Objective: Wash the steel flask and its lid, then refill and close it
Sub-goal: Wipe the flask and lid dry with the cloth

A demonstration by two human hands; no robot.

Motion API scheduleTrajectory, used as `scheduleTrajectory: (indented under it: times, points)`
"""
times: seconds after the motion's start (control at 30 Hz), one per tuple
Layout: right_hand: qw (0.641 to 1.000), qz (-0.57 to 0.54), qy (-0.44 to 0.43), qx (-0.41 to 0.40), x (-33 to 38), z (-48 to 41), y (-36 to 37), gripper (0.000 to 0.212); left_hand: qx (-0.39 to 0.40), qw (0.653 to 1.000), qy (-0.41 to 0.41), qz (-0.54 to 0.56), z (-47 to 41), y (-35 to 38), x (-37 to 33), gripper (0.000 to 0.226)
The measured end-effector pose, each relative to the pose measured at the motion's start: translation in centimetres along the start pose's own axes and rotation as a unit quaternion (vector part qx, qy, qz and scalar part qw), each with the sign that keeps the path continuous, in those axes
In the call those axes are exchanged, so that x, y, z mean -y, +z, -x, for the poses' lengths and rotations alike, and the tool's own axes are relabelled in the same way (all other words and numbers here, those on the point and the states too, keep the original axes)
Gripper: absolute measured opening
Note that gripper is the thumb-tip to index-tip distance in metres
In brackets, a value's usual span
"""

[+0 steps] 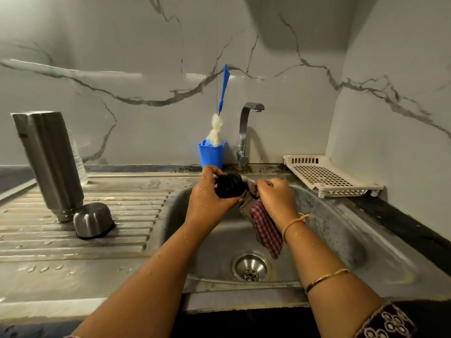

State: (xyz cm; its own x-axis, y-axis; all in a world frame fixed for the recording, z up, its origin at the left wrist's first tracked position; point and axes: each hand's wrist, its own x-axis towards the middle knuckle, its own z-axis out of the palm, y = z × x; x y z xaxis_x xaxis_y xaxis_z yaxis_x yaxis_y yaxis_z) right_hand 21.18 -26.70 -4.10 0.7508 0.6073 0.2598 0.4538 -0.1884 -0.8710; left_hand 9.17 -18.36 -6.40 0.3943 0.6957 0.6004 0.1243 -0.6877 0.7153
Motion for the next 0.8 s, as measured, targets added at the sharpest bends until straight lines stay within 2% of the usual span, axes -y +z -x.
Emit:
scheduleTrajectory:
  times: [0.13, 0.23, 0.3, 0.37, 0.47, 0.57, 0.7, 0.8]
  points:
    - [1.0, 0.002, 0.005, 0.007, -0.2, 0.0, 0.1, 0.033, 0.026, 0.999, -0.022, -0.03, -0.2, 0.1, 0.6, 0.064]
    - [0.998, -0.005, -0.069, 0.013, 0.2, 0.5, 0.1, 0.019, 0.062, 0.996, -0.042, -0.054, -0.1, 0.2, 1.0, 0.063]
    - [0.989, -0.001, -0.134, 0.058, 0.5, 0.9, 0.0, 0.028, 0.08, 0.994, -0.042, -0.059, 0.0, 0.1, 1.1, 0.06]
    - [0.979, 0.005, -0.16, 0.125, 0.4, 1.0, 0.4, 0.033, 0.089, 0.993, -0.024, -0.069, 0.2, -0.1, 1.0, 0.056]
    - [0.98, -0.004, -0.126, 0.156, 0.0, 0.8, 0.7, 0.032, 0.086, 0.991, 0.015, -0.1, 0.4, -0.3, 0.7, 0.053]
    - [0.984, -0.056, -0.081, 0.147, 0.0, 0.6, 0.5, 0.03, 0.094, 0.99, 0.014, -0.103, 0.2, -0.5, 0.5, 0.056]
    - [0.988, -0.047, -0.047, 0.138, -0.4, 0.3, 0.7, 0.026, 0.105, 0.989, 0.019, -0.101, 0.2, -0.6, 0.3, 0.058]
    - [0.988, -0.081, -0.025, 0.128, -0.3, 0.2, 0.5, 0.024, 0.101, 0.992, 0.007, -0.073, 0.2, -0.5, 0.3, 0.06]
